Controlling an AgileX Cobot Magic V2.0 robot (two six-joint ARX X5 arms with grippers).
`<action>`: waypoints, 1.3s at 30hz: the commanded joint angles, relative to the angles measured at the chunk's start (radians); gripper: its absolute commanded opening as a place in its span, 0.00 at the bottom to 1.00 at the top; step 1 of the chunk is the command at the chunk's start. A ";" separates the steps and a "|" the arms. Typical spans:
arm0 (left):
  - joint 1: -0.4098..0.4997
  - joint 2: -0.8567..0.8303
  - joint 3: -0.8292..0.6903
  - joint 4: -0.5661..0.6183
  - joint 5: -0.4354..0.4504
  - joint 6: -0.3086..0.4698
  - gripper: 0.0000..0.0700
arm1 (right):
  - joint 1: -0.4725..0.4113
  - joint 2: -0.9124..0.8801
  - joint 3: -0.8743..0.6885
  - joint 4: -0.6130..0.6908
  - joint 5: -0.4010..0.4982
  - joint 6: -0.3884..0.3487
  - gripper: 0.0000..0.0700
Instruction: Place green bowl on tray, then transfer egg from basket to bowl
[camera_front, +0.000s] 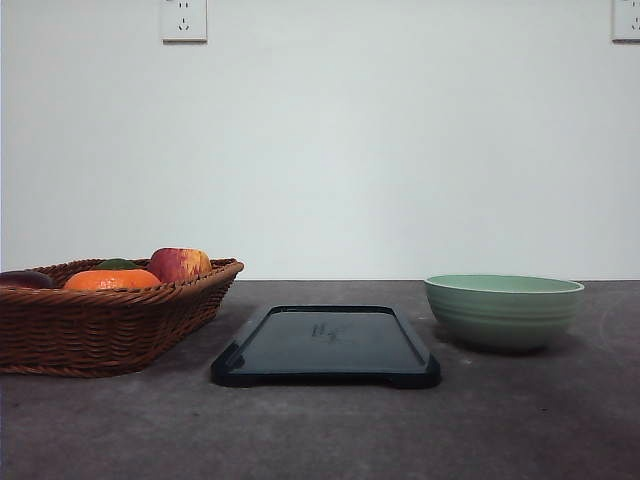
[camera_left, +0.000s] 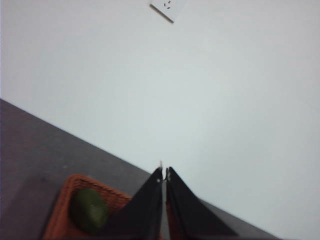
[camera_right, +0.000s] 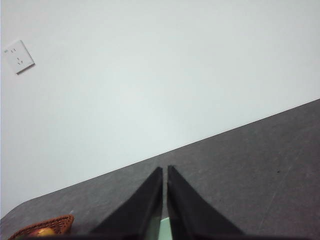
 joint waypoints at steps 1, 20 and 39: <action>0.000 0.023 0.057 -0.071 -0.011 0.033 0.00 | 0.000 0.033 0.040 0.001 0.001 -0.024 0.01; 0.000 0.478 0.496 -0.463 0.026 0.241 0.00 | 0.000 0.558 0.460 -0.272 -0.195 -0.195 0.01; -0.001 0.798 0.641 -0.721 0.258 0.412 0.02 | 0.003 0.862 0.610 -0.582 -0.302 -0.289 0.03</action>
